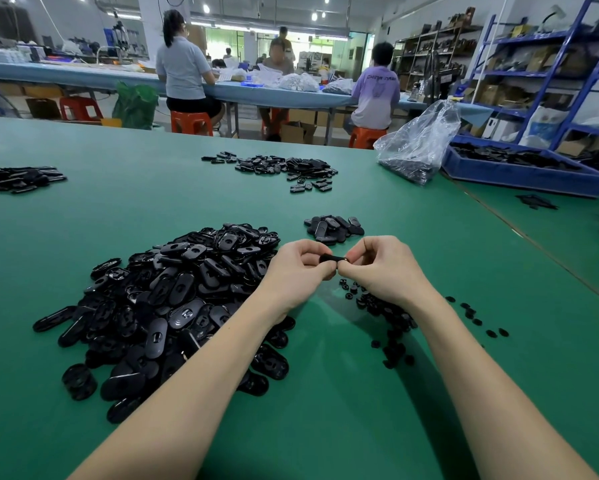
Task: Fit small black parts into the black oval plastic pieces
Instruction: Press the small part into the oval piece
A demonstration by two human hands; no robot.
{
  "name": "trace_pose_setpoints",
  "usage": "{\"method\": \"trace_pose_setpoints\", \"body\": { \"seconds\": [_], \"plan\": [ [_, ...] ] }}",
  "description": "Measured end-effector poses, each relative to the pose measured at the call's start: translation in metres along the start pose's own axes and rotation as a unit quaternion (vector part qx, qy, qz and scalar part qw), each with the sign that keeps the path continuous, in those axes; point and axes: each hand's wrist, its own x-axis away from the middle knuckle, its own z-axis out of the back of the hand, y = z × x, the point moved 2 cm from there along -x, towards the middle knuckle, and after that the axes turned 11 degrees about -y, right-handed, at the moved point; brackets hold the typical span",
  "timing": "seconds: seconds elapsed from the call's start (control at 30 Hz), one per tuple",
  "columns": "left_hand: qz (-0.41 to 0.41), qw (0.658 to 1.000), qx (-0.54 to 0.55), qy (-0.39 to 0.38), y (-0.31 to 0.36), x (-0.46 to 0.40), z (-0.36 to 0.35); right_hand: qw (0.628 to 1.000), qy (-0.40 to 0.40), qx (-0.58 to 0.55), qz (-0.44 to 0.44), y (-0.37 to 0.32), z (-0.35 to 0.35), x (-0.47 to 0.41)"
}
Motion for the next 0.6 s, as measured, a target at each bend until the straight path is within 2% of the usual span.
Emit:
{"method": "trace_pose_setpoints", "body": {
  "seconds": [0.1, 0.2, 0.33, 0.47, 0.6],
  "plan": [
    [-0.04, 0.998, -0.036, -0.013, 0.004, 0.001, 0.004, 0.999, -0.017, -0.051, 0.0, 0.002, 0.004, -0.001],
    [-0.073, 0.985, -0.159, -0.005, 0.008, 0.001, 0.006, 0.995, -0.039, -0.091, -0.025, 0.007, 0.008, -0.001],
    [-0.106, 0.951, -0.291, -0.003, 0.008, 0.004, 0.007, 0.994, -0.055, -0.086, -0.048, 0.009, 0.01, 0.001],
    [-0.078, 0.922, -0.379, 0.005, 0.006, 0.004, 0.009, 0.995, -0.059, -0.062, -0.058, 0.011, 0.013, 0.001],
    [-0.049, 0.917, -0.393, 0.051, 0.007, -0.002, 0.017, 0.996, -0.053, -0.036, -0.059, 0.016, 0.018, 0.0]
  ]
}}
